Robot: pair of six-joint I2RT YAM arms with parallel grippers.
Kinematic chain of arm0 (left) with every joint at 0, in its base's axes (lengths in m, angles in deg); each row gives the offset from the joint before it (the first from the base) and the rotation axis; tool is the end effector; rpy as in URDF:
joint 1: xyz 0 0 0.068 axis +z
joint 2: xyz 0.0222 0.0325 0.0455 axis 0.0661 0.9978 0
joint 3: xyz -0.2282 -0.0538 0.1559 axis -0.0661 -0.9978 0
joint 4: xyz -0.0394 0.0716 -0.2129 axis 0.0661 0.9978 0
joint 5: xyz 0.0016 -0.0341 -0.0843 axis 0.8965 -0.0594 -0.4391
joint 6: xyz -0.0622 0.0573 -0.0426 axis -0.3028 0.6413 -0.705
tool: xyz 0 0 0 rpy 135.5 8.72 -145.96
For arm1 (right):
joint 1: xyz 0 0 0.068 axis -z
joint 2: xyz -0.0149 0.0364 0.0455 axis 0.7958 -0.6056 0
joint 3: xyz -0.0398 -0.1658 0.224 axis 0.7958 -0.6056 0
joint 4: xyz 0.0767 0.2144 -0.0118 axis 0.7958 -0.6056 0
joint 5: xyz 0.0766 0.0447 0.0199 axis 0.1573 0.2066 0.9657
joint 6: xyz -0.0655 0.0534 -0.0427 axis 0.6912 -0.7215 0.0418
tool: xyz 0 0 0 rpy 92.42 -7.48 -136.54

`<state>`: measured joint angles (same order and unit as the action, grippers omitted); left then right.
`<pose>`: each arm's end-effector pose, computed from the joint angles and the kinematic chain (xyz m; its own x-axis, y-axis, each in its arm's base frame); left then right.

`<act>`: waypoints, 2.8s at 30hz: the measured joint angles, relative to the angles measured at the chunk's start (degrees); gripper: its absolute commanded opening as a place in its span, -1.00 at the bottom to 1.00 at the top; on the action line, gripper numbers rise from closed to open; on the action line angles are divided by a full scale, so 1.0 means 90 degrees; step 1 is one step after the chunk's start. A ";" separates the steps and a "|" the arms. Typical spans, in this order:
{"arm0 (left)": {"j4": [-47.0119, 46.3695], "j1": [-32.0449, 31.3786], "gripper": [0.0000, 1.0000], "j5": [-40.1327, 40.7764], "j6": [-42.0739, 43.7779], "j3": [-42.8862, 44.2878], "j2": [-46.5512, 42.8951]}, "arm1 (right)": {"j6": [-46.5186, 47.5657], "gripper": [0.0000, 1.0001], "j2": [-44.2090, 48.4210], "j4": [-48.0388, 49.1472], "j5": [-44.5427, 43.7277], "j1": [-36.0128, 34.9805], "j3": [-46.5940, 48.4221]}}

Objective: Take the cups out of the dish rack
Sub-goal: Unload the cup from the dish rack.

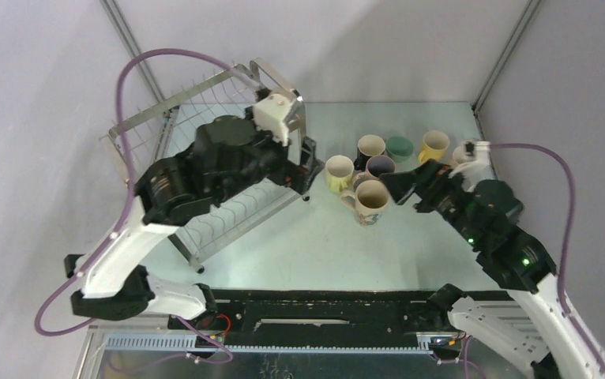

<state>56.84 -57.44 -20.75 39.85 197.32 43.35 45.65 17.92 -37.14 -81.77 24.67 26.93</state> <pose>0.1403 -0.2017 0.5023 -0.2834 0.1470 -0.9477 0.6571 0.7496 -0.0802 0.1092 0.0565 0.4029 -0.3635 0.4878 -0.7937 -0.2951 0.7478 0.5947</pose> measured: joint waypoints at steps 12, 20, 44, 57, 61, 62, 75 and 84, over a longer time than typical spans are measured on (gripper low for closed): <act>-0.0782 0.0104 1.00 0.0648 -0.0304 -0.1902 -0.2579 | 0.0930 0.99 -0.2324 0.2297 -0.2149 -0.3432 -0.0563; -0.0894 0.0104 1.00 0.0782 -0.0386 -0.2132 -0.3388 | 0.1467 1.00 -0.4320 0.4787 -0.1690 -0.3699 -0.0658; -0.0498 0.0104 1.00 0.1389 -0.0415 -0.2222 -0.4034 | 0.1768 0.90 -0.9391 0.9719 -0.0580 -0.3194 0.1494; -0.0447 0.0104 1.00 0.1336 -0.0355 -0.2220 -0.4056 | 0.1889 0.84 -1.0916 0.9634 -0.0253 -0.2968 0.3043; -0.0447 0.0104 1.00 0.1321 -0.0352 -0.2220 -0.4061 | 0.1902 0.83 -1.1179 0.9462 -0.0158 -0.2951 0.3570; -0.0449 0.0104 1.00 0.1316 -0.0350 -0.2220 -0.4063 | 0.1902 0.83 -1.1232 0.9413 -0.0146 -0.2946 0.3682; -0.0454 0.0104 1.00 0.1294 -0.0296 -0.2222 -0.4068 | 0.1574 0.82 -1.1480 0.8687 -0.0010 -0.2839 0.4316; -0.0454 0.0104 1.00 0.1200 -0.0265 -0.2222 -0.4068 | 0.1098 0.84 -1.1650 0.8641 0.0010 -0.2837 0.4439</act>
<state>52.75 -56.50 -9.95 37.46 177.32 6.74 55.53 -86.93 40.63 -81.68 -0.86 66.89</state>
